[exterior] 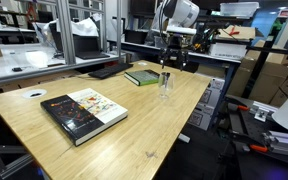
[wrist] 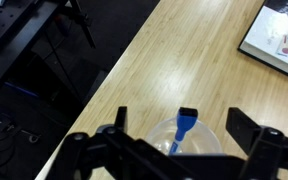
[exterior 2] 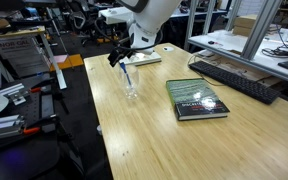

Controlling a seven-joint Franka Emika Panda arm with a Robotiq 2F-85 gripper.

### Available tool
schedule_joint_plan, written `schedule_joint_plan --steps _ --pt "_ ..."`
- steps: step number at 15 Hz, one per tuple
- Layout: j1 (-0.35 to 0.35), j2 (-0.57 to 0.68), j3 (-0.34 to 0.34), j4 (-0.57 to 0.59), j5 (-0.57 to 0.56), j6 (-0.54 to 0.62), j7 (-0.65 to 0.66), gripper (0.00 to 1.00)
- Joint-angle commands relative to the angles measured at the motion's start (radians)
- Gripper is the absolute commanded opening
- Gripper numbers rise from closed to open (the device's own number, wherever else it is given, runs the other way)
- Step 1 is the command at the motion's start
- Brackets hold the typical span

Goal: Remove the marker from the glass and put it on top of the book

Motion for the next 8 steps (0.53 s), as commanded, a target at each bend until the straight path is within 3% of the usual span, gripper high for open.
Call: schedule_joint_plan --steps 1,8 --pt "-0.010 0.016 0.009 0.017 0.049 0.028 0.006 1.00" --pt "-0.002 0.058 0.013 0.041 0.050 0.036 0.021 1.00"
